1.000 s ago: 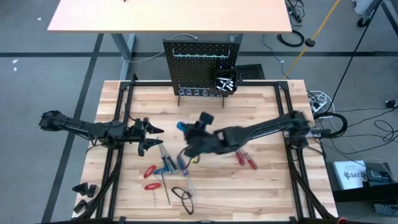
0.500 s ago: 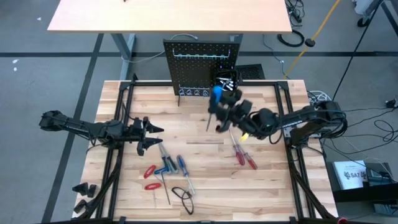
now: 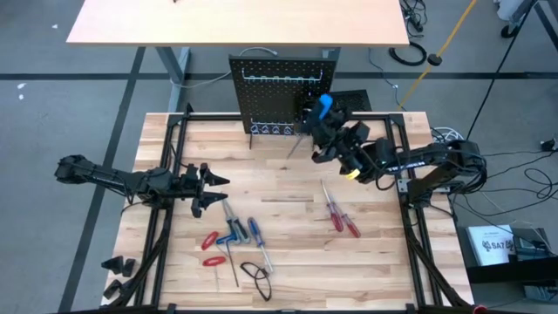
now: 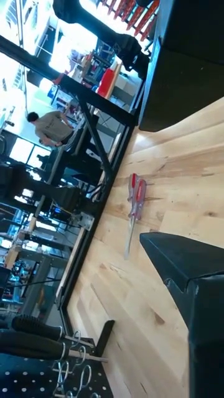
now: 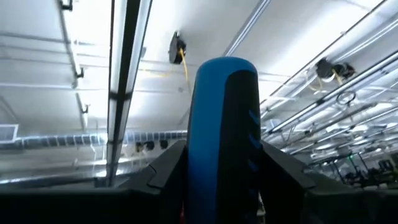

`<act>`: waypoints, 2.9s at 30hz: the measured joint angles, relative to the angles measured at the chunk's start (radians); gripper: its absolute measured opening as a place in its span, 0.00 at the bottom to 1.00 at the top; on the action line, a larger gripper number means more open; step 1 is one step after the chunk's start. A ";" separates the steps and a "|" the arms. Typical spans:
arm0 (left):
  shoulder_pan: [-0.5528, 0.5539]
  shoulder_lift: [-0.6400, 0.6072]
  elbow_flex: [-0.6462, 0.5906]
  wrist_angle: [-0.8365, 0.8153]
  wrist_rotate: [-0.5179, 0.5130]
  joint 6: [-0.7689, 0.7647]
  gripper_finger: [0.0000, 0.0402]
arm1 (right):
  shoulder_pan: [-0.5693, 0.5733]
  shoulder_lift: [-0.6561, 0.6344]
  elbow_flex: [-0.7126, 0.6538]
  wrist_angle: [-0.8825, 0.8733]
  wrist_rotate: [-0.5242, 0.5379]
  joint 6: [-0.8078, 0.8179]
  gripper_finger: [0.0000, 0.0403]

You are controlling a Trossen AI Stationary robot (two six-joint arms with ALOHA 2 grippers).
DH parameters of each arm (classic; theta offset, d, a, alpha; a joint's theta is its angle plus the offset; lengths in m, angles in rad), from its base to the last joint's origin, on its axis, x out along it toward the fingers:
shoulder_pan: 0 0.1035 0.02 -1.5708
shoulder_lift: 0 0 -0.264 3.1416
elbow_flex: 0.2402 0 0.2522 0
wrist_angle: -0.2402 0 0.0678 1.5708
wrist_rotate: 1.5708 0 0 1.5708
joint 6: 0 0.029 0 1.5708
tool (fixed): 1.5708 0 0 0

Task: Hang tools onto peg board
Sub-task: Hang the blue screwdriver on the pegboard

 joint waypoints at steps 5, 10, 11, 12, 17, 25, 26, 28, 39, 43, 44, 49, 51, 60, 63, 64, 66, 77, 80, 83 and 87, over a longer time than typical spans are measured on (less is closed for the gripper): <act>0.000 0.000 0.000 0.004 0.000 0.010 0.71 | -0.036 -0.026 0.000 0.009 0.003 0.000 0.38; 0.000 0.000 0.000 0.034 -0.001 0.034 0.71 | -0.073 -0.040 0.000 0.044 0.004 0.014 0.38; 0.000 0.000 0.000 0.034 -0.001 0.034 0.71 | -0.081 -0.044 0.000 0.043 0.003 0.027 0.38; 0.000 0.000 0.000 0.033 -0.001 0.034 0.71 | -0.089 -0.047 0.000 0.044 0.002 0.044 0.38; 0.000 0.000 0.000 0.042 -0.001 0.034 0.71 | -0.124 -0.071 0.000 0.042 0.002 0.105 0.38; 0.012 0.000 0.033 0.123 -0.038 0.102 0.71 | -0.152 -0.143 0.055 -0.171 -0.003 0.111 0.38; 0.015 0.000 0.045 0.125 -0.052 0.117 0.71 | -0.157 -0.147 0.084 -0.245 -0.004 0.111 0.38; 0.025 0.000 0.061 0.131 -0.071 0.148 0.71 | -0.166 -0.146 0.148 -0.377 -0.004 0.110 0.38; 0.063 0.000 0.099 0.095 -0.124 0.278 0.71 | -0.224 -0.117 0.297 -0.512 0.057 -0.015 0.38; 0.062 0.000 0.099 0.095 -0.119 0.291 0.71 | -0.278 -0.075 0.292 -0.510 0.060 0.038 0.38; 0.062 0.000 0.099 0.095 -0.114 0.291 0.71 | -0.289 -0.067 0.292 -0.513 0.061 0.046 0.38; 0.062 0.000 0.099 0.092 -0.093 0.294 0.71 | -0.338 -0.055 0.292 -0.507 0.061 0.076 0.38; 0.062 0.000 0.099 0.083 -0.087 0.295 0.71 | -0.353 -0.054 0.292 -0.521 0.063 0.076 0.38; 0.062 0.000 0.099 0.067 -0.085 0.316 0.71 | -0.392 -0.053 0.292 -0.565 0.062 0.070 0.38; 0.062 0.000 0.099 0.067 -0.086 0.316 0.71 | -0.401 -0.053 0.292 -0.564 0.062 0.064 0.38; 0.062 0.000 0.099 0.066 -0.086 0.316 0.71 | -0.402 -0.050 0.292 -0.562 0.062 0.061 0.38; 0.062 0.000 0.099 0.067 -0.086 0.316 0.71 | -0.407 -0.043 0.293 -0.553 0.062 0.062 0.38; 0.062 0.000 0.099 0.068 -0.086 0.316 0.71 | -0.408 0.029 0.293 -0.445 0.107 0.024 0.38; 0.062 0.000 0.099 0.066 -0.086 0.317 0.71 | -0.408 0.034 0.293 -0.434 0.110 -0.005 0.38; 0.062 0.000 0.099 0.066 -0.086 0.318 0.71 | -0.406 0.034 0.292 -0.428 0.117 -0.024 0.38; 0.062 0.000 0.099 0.067 -0.087 0.322 0.71 | -0.395 0.034 0.271 -0.401 0.188 -0.061 0.38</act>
